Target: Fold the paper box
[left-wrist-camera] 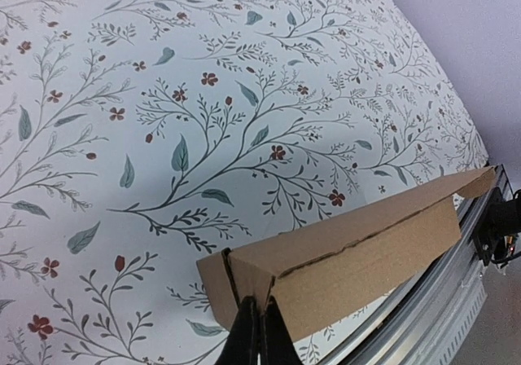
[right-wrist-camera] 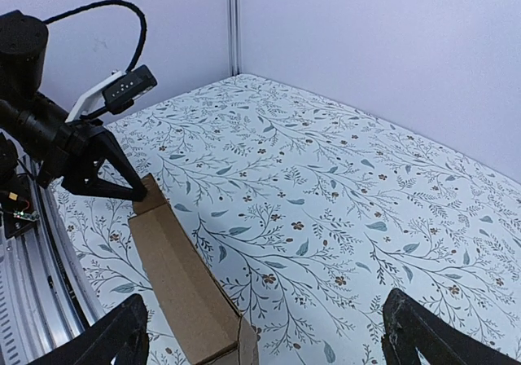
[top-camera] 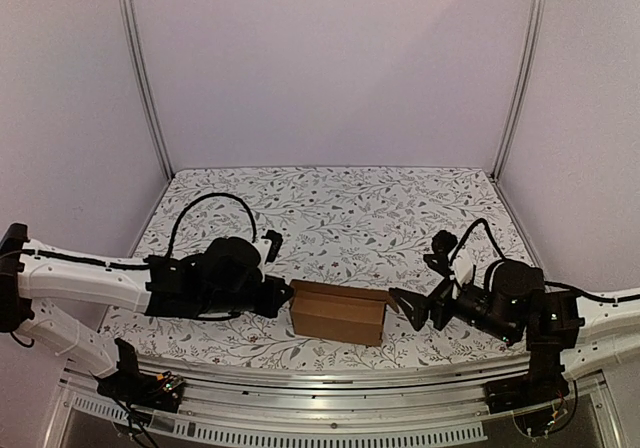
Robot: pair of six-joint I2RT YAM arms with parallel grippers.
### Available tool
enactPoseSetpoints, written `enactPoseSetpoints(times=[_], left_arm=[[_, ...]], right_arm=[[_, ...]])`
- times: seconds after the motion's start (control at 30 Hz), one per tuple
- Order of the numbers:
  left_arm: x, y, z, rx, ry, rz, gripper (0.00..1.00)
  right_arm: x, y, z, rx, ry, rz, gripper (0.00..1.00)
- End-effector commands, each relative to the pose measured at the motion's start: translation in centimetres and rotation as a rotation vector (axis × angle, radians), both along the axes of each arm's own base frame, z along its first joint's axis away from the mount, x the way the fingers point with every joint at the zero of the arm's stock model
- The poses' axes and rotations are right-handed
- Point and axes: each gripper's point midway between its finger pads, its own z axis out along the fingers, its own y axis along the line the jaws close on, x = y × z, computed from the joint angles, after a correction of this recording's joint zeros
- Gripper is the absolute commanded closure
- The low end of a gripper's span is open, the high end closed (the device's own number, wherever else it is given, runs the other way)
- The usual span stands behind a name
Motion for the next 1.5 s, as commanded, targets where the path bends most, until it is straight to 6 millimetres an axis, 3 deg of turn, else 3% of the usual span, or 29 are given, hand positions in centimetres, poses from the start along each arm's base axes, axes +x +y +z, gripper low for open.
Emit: enactPoseSetpoints(times=[0.0,0.13,0.4,1.2,1.47], left_arm=[[-2.1,2.2,-4.5,0.176,0.105,-0.012,1.0],[-2.0,2.0,-4.3,0.179,0.106,-0.008,1.0],[-2.0,1.7,-4.2,0.185,0.117,-0.005,1.0],[-2.1,1.6,-4.6,0.208,0.125,-0.013,1.0],[-2.1,1.6,-4.5,0.206,0.123,-0.01,1.0]], right_arm=[[-0.4,-2.9,-1.3,-0.095,0.113,-0.066,0.01],[-0.6,-3.2,-1.4,-0.13,0.172,-0.076,0.14],[-1.1,-2.6,-3.9,-0.241,0.29,-0.085,0.44],[-0.2,0.3,-6.2,-0.363,0.338,-0.106,0.7],[-0.2,0.8,-6.6,-0.396,0.348,-0.1,0.92]])
